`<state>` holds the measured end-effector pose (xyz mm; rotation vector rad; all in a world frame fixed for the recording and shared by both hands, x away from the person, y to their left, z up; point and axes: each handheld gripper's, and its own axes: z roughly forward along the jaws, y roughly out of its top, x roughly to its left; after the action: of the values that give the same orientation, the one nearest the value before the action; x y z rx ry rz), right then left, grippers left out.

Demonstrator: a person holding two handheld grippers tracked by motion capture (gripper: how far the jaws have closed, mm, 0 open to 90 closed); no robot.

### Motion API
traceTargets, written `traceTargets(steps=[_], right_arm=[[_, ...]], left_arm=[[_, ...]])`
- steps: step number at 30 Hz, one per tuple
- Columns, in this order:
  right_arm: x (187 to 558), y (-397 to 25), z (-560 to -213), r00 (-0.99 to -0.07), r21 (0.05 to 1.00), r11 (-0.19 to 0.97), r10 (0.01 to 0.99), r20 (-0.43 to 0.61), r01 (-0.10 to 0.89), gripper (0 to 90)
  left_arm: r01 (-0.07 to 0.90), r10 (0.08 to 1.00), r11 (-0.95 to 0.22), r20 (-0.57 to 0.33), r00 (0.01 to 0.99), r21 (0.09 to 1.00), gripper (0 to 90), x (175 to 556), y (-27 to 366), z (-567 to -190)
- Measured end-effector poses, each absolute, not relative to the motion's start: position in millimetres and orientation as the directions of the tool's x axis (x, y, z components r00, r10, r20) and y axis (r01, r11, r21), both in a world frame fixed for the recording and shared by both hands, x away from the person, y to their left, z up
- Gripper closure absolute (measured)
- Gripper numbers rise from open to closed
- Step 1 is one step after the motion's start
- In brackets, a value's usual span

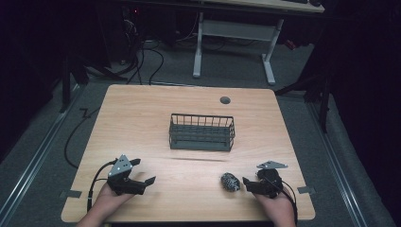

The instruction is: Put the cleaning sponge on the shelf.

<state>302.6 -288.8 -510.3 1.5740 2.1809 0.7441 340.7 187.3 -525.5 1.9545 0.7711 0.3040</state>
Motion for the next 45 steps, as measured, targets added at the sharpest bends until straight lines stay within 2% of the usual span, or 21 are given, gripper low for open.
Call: traceTargets(steps=[25,45], right_arm=[[314,-279,-490,-0.406,0.42,0.357,0.914,0.029,0.834,28.8],[320,-265,-480,-0.499,0.203,0.486,0.866,0.017,0.85,29.2]], left_arm=[[0.392,0.634,-0.327,-0.108,0.766,0.86,6.3,341,187,-526],[0.388,0.63,-0.327,-0.107,0.769,0.862,6.3,341,187,-525]])
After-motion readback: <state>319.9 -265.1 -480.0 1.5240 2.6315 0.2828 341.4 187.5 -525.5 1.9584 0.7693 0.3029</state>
